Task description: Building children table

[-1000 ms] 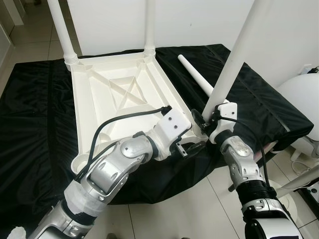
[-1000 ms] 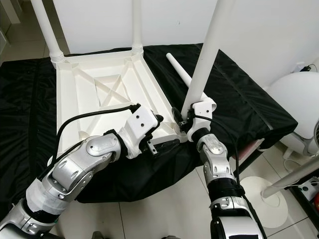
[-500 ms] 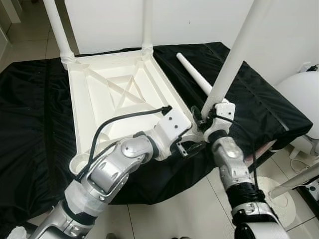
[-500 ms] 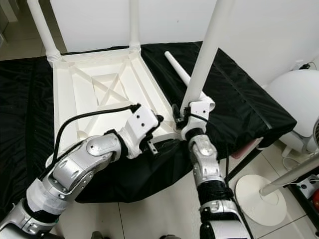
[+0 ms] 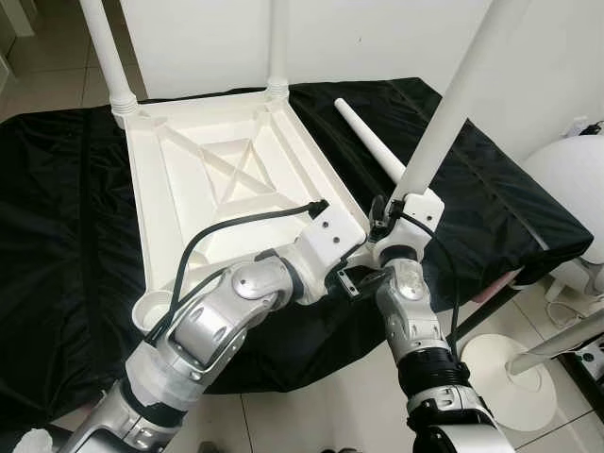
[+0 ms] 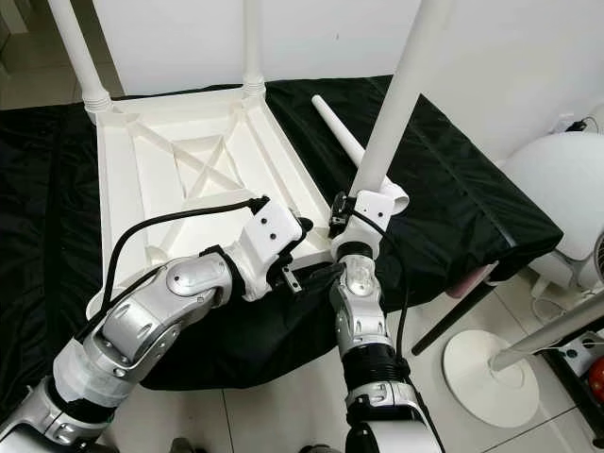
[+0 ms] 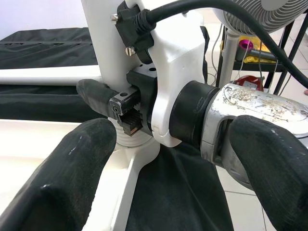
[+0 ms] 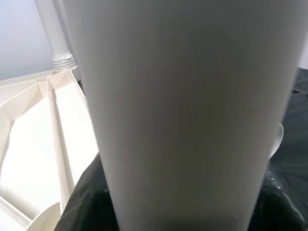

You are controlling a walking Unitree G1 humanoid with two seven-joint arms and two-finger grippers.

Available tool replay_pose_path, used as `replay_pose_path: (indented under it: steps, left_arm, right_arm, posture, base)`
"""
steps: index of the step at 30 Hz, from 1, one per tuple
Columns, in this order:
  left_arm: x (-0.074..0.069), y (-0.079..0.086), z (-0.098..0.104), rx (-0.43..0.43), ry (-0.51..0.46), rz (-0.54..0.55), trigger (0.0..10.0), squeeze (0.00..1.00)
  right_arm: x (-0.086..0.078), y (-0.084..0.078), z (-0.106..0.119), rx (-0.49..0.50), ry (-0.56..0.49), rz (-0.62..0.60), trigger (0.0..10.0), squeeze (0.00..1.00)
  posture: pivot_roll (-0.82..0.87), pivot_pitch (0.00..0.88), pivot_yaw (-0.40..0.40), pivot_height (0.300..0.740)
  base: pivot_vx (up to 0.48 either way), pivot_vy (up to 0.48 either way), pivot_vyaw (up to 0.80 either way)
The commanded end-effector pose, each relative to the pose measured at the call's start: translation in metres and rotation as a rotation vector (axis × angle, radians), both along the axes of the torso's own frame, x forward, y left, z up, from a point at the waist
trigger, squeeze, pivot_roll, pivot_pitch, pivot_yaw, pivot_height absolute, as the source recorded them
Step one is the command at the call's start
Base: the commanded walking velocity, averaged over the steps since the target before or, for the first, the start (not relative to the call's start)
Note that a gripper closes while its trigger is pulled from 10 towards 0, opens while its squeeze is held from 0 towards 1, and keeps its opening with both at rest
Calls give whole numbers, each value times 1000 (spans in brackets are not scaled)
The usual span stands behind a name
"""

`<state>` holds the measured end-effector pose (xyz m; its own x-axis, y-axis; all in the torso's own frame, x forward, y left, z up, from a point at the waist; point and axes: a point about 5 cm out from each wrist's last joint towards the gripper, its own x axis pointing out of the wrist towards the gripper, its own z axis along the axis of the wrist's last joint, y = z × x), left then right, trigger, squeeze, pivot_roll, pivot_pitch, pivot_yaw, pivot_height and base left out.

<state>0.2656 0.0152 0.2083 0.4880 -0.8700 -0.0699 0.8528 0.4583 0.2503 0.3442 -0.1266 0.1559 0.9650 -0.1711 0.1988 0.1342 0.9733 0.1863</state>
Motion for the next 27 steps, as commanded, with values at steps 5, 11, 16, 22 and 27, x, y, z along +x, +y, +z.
replay_pose_path:
  steps: [5, 11, 16, 22, 27]
  left_arm:
    - [-4, -4, 1, 14, 2, -76, 10000, 0]
    - [-4, -2, 0, 17, 1, -74, 10000, 0]
    - [-3, -2, 1, 21, -2, -76, 10000, 0]
    - [-3, -3, 1, 20, -4, -80, 10000, 0]
    - [-2, -4, 2, 17, -4, -84, 10000, 0]
  right_arm:
    - [-2, 2, 0, 72, -22, 48, 10000, 1000]
    - [4, -9, 9, 20, -65, 166, 10000, 1000]
    - [8, -31, 7, -107, -24, 288, 10000, 0]
    - [6, -41, 7, -210, -24, 389, 10000, 0]
    - [5, -55, 8, -299, -12, 559, 10000, 0]
  posture:
    - [22, 48, -21, 740]
    - [21, 39, -17, 740]
    - [16, 35, -13, 740]
    - [13, 35, -10, 740]
    - [3, 41, -2, 740]
  base:
    - [0, 0, 0]
    - [0, 0, 0]
    - [0, 0, 0]
    - [0, 0, 0]
    - [0, 0, 0]
